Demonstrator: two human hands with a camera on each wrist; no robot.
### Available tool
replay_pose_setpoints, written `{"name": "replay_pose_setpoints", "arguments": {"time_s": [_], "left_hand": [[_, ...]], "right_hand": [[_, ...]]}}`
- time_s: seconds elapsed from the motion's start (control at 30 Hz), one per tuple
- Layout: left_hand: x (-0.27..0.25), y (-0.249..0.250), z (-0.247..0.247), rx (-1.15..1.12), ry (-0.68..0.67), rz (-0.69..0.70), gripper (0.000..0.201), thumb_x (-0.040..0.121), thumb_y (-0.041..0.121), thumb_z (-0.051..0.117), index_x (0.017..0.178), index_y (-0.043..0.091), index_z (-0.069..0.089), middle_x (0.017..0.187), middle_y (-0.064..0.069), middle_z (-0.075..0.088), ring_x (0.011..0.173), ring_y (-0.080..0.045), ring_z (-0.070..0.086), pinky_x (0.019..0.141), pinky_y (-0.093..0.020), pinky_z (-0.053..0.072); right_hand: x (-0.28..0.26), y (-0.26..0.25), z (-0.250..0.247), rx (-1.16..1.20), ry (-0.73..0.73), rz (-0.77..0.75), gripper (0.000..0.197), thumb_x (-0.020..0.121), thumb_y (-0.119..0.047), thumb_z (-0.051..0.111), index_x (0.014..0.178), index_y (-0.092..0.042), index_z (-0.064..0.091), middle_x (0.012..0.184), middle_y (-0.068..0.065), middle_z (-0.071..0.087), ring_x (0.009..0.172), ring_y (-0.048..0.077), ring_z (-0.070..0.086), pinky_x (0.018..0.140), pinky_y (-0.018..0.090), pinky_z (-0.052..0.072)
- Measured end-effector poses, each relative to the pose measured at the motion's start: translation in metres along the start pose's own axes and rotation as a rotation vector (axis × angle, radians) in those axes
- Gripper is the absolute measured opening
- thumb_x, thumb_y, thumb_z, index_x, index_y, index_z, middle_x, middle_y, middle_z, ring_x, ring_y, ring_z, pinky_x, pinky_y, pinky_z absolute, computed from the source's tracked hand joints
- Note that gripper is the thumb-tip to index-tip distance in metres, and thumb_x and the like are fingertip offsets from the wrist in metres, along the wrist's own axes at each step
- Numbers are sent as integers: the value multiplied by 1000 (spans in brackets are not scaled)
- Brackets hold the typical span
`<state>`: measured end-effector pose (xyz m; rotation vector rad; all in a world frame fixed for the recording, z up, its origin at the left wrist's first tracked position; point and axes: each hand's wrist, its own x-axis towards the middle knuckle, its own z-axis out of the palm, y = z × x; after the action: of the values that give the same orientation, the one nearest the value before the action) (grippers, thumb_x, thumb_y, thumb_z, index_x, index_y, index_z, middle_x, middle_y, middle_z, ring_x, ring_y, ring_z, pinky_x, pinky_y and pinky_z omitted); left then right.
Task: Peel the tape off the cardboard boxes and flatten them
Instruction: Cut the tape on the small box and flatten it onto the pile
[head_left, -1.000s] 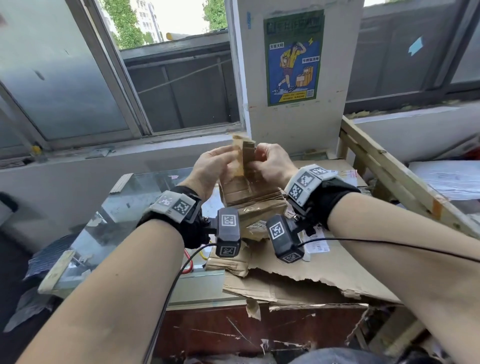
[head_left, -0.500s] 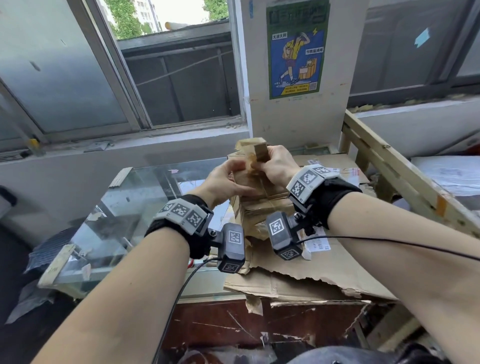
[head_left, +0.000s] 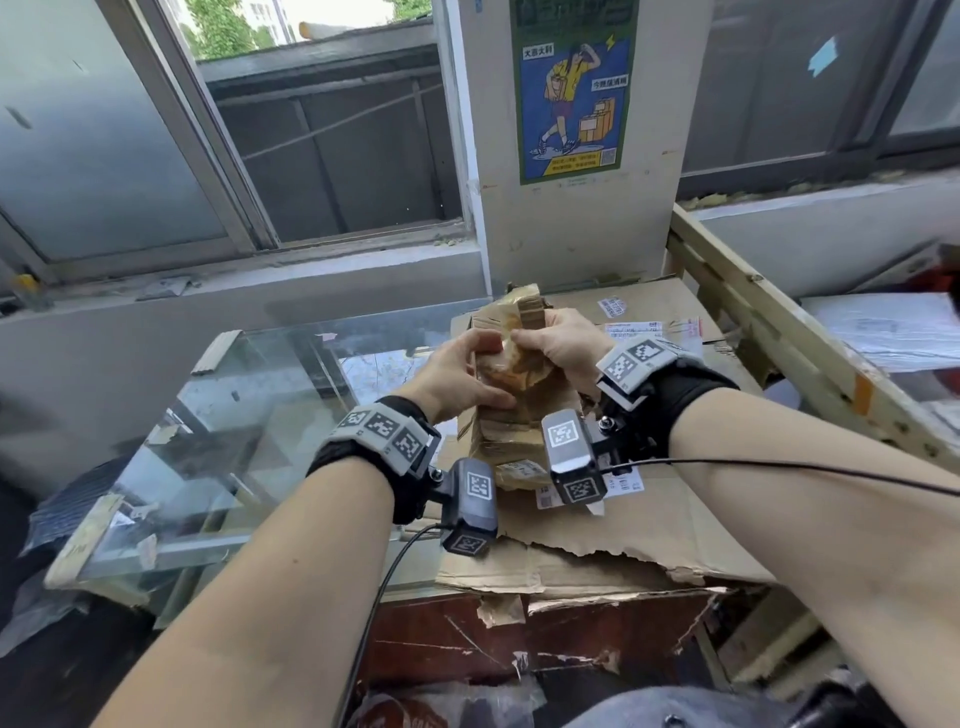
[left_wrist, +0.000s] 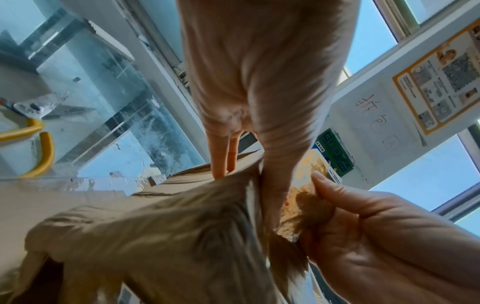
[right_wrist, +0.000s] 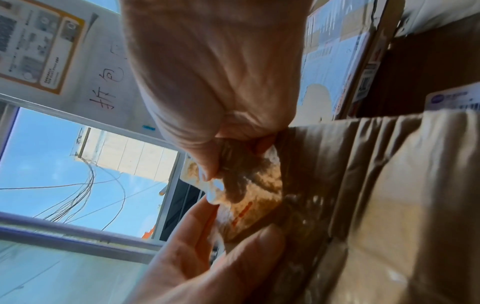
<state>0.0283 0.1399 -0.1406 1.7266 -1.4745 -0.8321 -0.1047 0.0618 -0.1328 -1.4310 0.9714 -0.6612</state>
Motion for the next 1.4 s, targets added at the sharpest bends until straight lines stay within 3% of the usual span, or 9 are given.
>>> {"name": "replay_pose_setpoints", "arguments": {"time_s": [0.2, 0.43, 0.57, 0.67, 0.8, 1.0, 1.1, 1.27, 1.4], "left_hand": [[3, 0, 2, 37, -10, -8, 63, 65, 2, 85, 119, 14, 55, 102, 5, 55, 74, -3, 50, 68, -12, 46], [-1, 1, 3, -61, -32, -54, 95, 66, 0, 84, 143, 23, 33, 119, 5, 51, 98, -13, 52, 87, -28, 50], [-2, 3, 2, -129, -44, -74, 110, 69, -7, 79, 151, 29, 14, 123, 4, 49, 95, -12, 55, 79, -24, 54], [-3, 1, 0, -168, -28, -79, 110, 69, -10, 78, 152, 27, 15, 125, 2, 49, 97, -14, 58, 80, -26, 54], [-1, -2, -2, -175, -44, -100, 110, 69, -8, 78, 153, 24, 14, 131, 1, 48, 109, -22, 58, 96, -38, 51], [4, -9, -2, -111, -20, -109, 108, 68, -2, 82, 152, 23, 18, 126, 6, 50, 117, -24, 55, 103, -41, 46], [6, -10, -2, -102, -24, -114, 112, 67, 1, 83, 152, 25, 15, 122, 8, 50, 117, -25, 55, 103, -42, 46], [4, -7, 3, -104, -49, -76, 119, 52, 12, 91, 149, 27, 23, 127, -2, 54, 117, -25, 56, 99, -44, 49], [3, -8, -1, -208, -54, -85, 121, 66, -16, 78, 155, 23, 5, 132, -5, 50, 115, -22, 57, 69, -16, 55]], "right_hand": [[-3, -2, -2, 80, 21, -12, 11, 87, 0, 61, 88, -11, 60, 84, 8, 63, 75, 21, 61, 76, 35, 52], [-3, -18, 0, -423, 386, -185, 68, 80, -20, 72, 132, -3, 31, 121, 10, 44, 114, 22, 44, 95, 26, 36], [-12, -25, 11, -781, 638, -690, 39, 80, -15, 70, 111, -5, 48, 109, 11, 51, 99, 21, 46, 88, 29, 43], [-12, -23, 15, -1042, 640, -667, 41, 81, -17, 69, 116, -7, 52, 120, 15, 48, 109, 27, 45, 90, 31, 43], [-12, -21, 13, -1213, 726, -688, 43, 58, -15, 87, 95, -9, 66, 97, 15, 57, 84, 27, 56, 64, 30, 49], [-16, -34, 3, -1329, 635, -588, 45, 77, -22, 75, 117, -10, 56, 121, 17, 47, 107, 31, 47, 85, 37, 43], [-17, -43, 2, -1311, 647, -750, 37, 73, -16, 78, 104, -4, 63, 107, 17, 54, 94, 29, 52, 77, 37, 49], [-12, -40, 23, -1123, 49, -552, 7, 87, -13, 62, 88, -11, 68, 98, 6, 63, 85, 19, 60, 81, 37, 54], [-3, -26, 34, -1168, -90, -385, 10, 83, -8, 59, 86, -17, 62, 95, 2, 64, 91, 20, 62, 86, 39, 52]]}}
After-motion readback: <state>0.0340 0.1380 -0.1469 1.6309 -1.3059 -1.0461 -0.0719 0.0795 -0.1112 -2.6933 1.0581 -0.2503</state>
